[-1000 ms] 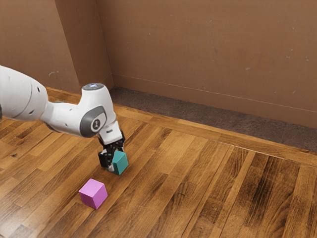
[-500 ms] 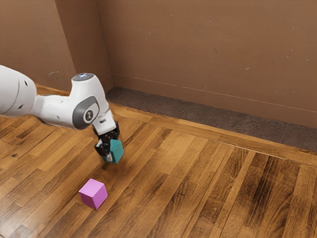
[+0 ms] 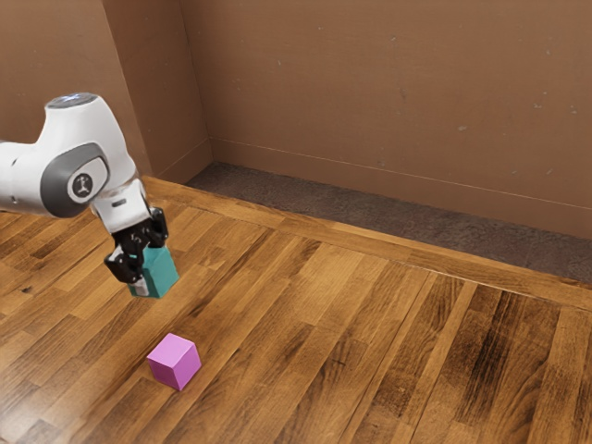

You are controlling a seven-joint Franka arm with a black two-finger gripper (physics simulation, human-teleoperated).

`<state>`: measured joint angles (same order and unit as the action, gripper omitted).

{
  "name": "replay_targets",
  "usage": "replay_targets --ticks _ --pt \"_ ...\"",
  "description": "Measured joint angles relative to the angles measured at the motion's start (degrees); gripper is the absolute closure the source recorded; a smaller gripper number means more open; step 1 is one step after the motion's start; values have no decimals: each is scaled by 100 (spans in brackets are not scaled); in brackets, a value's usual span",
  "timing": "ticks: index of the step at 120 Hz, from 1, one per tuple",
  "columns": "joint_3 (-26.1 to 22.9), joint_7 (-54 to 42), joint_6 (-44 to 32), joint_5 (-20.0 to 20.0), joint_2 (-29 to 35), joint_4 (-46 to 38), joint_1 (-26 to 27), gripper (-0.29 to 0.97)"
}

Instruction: Pick up the blue block with one arm, and put the blue block on the pink block with one arm

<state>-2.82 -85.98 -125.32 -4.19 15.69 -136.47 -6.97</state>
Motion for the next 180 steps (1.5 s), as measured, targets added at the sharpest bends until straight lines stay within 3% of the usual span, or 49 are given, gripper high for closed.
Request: replay_targets --ticks 11,27,43,78,109,161,180 --pt "11 -26 204 -4 63 -113 12 34" --pt "29 -54 346 -12 806 -688 48 34" --pt "35 -38 -166 -17 969 -1318 110 34" --pt "25 99 -1383 -163 390 -1504 365 35" --pt "1 -30 -1856 -57 -36 -1500 390 35" --pt "14 -235 -1792 -85 133 -1623 320 34" --pt "18 -287 -1584 -97 143 -1647 319 19"
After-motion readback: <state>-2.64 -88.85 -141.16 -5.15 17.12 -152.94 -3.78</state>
